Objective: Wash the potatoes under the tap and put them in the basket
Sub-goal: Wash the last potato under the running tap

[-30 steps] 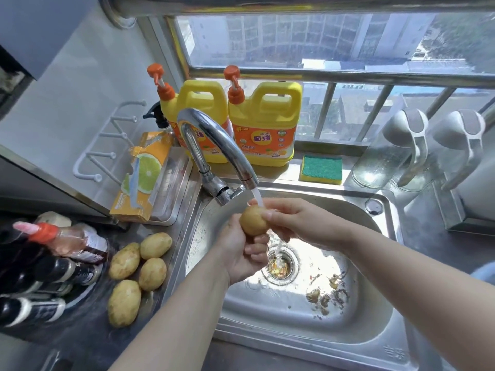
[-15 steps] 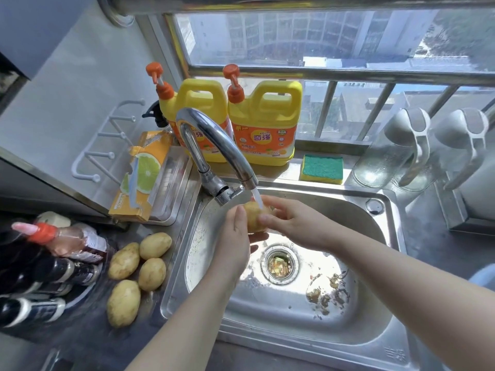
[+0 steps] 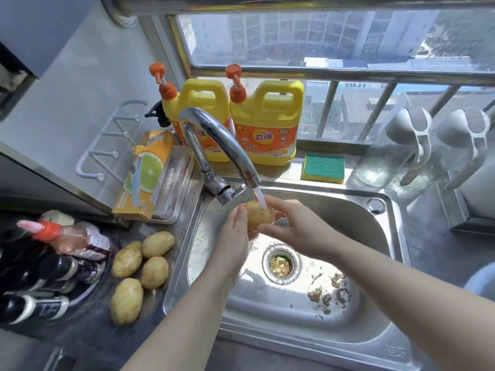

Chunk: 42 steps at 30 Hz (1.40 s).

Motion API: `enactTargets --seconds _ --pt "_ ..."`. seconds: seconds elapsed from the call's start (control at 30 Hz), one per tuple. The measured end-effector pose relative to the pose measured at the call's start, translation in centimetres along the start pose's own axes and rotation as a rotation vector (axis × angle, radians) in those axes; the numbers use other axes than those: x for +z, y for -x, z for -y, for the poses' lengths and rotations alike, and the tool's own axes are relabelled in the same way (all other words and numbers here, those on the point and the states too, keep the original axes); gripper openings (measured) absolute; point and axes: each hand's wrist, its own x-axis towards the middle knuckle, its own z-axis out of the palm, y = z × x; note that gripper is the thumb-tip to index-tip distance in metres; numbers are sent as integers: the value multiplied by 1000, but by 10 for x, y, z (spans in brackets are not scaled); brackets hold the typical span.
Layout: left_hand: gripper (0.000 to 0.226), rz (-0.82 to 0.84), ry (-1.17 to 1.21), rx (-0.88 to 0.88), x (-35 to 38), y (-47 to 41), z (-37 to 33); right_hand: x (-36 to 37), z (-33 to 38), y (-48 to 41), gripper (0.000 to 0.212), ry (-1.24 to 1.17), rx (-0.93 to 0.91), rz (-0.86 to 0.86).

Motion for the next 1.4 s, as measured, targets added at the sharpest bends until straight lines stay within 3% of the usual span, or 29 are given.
enactTargets --seconds 0.2,0.27,0.33,0.43,0.53,0.6,0.7,0.8,0.9,1.0,1.17,1.3,1.4 --pt "40 11 -34 -3 -1 5 -6 9 3 1 43 105 18 -74" --pt "40 -24 -57 38 3 10 -10 12 7 1 31 -84 43 -127" --pt "35 -42 -120 105 5 12 -7 15 8 -4 44 -328 129 -166" --pt "31 1 -240 192 4 16 -6 16 8 -10 54 -632 455 -167" --pt "50 52 -351 222 2 16 -1 16 10 -10 65 -830 641 -26" --pt "64 93 -318 199 1 15 0 16 11 -8 78 -834 679 74" --pt "66 109 -243 193 5 14 -6 17 11 -9 81 -779 696 36" --pt "61 43 -220 211 7 15 -9 14 9 -7 67 -633 607 -123" --pt "56 -30 -148 165 6 13 -12 14 9 -5 50 -516 452 -145" --pt "60 -20 -87 89 4 7 -16 17 13 -7 40 -577 445 -127" --pt "78 74 -45 55 -6 4 -20 17 17 -6 46 -774 547 -111" --pt "55 -18 -156 185 -7 15 -18 16 16 -3 45 -840 575 -106" --pt "46 -26 -201 211 -9 23 -14 19 18 3 32 -826 543 -87"
